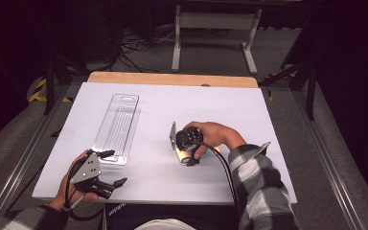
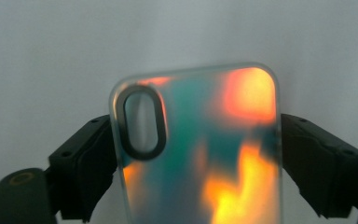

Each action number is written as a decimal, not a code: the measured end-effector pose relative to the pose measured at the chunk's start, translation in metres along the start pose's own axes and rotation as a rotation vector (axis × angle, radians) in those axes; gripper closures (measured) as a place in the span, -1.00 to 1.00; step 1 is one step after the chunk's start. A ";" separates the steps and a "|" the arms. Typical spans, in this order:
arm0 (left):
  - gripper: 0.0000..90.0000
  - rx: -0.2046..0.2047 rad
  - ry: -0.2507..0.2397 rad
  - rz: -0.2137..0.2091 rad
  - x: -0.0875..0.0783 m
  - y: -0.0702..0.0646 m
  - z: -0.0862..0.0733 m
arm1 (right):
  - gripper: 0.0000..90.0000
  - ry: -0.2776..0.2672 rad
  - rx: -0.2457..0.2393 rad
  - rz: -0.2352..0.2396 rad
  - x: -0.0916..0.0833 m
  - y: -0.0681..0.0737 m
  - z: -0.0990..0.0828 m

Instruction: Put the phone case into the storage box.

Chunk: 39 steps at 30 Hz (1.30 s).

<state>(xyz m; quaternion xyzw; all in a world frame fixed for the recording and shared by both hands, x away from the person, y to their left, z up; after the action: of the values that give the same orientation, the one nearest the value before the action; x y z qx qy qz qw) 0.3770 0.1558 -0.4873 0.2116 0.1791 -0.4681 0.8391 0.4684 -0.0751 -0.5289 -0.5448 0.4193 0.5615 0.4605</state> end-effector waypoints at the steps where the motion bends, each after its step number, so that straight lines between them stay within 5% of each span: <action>1: -0.91 -0.001 0.002 0.000 0.000 0.000 0.000 | -0.64 0.007 0.002 0.000 0.000 0.001 0.000; 9: -0.91 -0.001 0.004 0.003 0.000 0.000 0.000 | -0.63 -0.014 -0.014 -0.065 -0.011 0.001 0.001; 20: -0.91 0.002 0.005 0.004 -0.001 0.001 0.001 | -0.63 -0.281 0.097 -0.182 -0.052 0.002 -0.003; 22: -0.91 0.000 0.000 0.008 0.000 0.001 0.002 | -0.62 -0.382 0.122 -0.230 -0.066 0.003 -0.004; 27: -0.91 -0.003 0.003 0.007 0.000 0.001 0.002 | -0.62 -0.536 0.163 -0.289 -0.085 0.008 -0.007; 35: -0.91 -0.004 0.000 0.012 0.000 0.002 0.002 | -0.62 -0.681 0.244 -0.348 -0.096 0.009 0.000; 39: -0.91 0.000 0.000 0.015 -0.001 0.002 0.002 | -0.62 -0.708 0.254 -0.359 -0.097 0.010 0.005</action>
<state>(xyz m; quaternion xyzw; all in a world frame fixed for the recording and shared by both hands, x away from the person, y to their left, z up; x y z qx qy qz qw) 0.3787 0.1562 -0.4845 0.2132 0.1776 -0.4617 0.8425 0.4556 -0.0786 -0.4317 -0.3214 0.1993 0.5686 0.7306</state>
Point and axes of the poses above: each handheld gripper's, and its own axes: x roughly forward along the jaws, z roughly out of its top, y roughly to its left, the point moved 10 cm from there along x, roughly forward along the jaws, and after that the axes turned 3 degrees about y, right-handed, at the moved point
